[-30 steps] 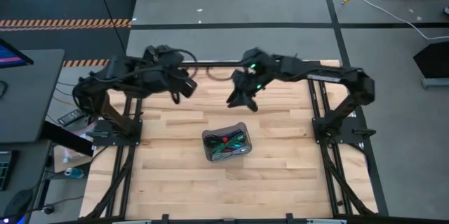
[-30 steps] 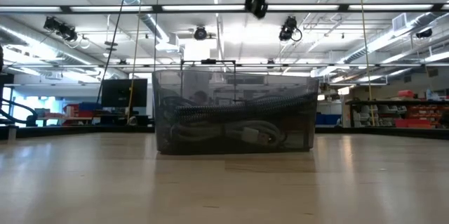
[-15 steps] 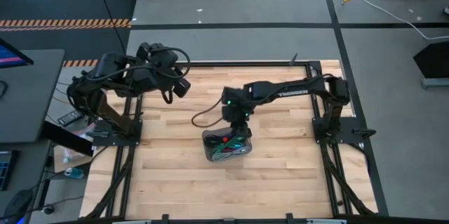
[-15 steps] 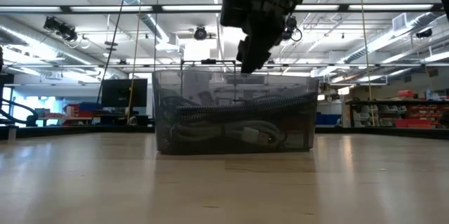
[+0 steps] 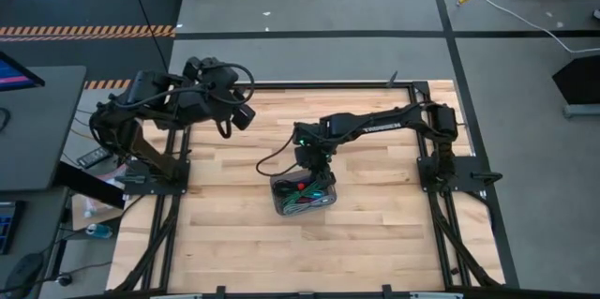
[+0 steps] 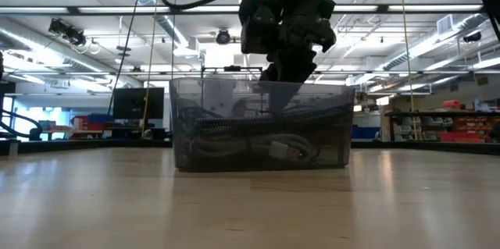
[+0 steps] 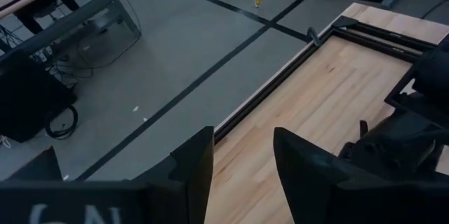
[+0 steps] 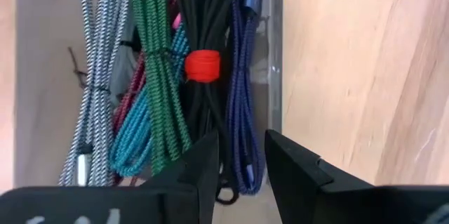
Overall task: Pick and place USB-C Cables
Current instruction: Adjust the black bin
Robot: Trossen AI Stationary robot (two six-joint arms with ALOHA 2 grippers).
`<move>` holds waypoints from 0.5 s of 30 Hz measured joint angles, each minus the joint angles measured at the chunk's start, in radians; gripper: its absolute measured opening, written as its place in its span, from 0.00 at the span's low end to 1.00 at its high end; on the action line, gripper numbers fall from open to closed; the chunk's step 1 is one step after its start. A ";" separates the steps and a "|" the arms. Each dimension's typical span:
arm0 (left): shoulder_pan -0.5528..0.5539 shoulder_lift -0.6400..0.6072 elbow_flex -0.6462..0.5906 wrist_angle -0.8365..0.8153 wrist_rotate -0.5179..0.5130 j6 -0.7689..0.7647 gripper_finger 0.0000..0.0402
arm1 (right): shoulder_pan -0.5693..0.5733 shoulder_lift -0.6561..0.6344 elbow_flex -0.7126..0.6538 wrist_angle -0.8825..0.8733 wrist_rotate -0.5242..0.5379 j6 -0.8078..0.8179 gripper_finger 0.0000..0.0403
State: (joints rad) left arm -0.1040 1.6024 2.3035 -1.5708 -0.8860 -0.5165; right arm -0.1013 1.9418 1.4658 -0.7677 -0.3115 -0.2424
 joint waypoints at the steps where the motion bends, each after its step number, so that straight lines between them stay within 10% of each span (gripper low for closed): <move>1: 0.000 0.000 0.000 0.000 0.000 -0.005 0.39 | 0.000 -0.004 0.003 -0.010 0.000 0.000 0.31; 15: 0.000 0.000 0.000 0.000 0.000 -0.022 0.39 | 0.004 -0.013 0.055 -0.034 0.084 -0.116 0.31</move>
State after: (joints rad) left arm -0.1042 1.6028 2.3035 -1.5711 -0.8860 -0.5381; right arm -0.0976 1.9292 1.5204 -0.8017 -0.2279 -0.3580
